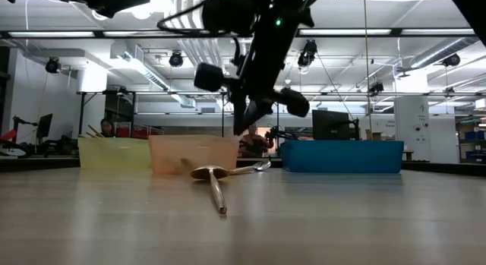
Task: Sort silverware by color (type)
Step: Put the yellow spoon into the blue bin
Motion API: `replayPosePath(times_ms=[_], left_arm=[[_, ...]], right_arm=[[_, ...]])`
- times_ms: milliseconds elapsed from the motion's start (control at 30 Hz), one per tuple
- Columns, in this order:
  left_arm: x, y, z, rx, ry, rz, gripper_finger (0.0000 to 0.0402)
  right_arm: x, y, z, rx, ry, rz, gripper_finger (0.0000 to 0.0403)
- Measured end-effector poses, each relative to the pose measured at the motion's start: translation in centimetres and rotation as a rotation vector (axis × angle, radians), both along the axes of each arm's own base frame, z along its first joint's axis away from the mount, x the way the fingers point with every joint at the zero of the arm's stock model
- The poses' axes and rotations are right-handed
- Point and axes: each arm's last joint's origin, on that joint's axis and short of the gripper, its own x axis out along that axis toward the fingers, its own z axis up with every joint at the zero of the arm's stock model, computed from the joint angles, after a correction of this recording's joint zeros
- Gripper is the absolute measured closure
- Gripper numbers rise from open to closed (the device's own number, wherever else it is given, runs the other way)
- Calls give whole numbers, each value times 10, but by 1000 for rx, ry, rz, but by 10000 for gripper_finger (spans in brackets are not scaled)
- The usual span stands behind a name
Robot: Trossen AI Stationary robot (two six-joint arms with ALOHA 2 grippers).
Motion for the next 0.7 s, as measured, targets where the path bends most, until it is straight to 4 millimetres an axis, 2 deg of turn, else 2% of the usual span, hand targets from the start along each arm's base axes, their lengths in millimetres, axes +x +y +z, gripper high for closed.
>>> replayPosePath(times_ms=[400, 700], left_arm=[[3, 0, -20, 1, 42, 0, 342], [2, 0, -16, -18, 21, 1, 342]], right_arm=[[6, -19, -29, -4, 62, -44, 392], [7, -27, -43, -34, 93, -71, 392]])
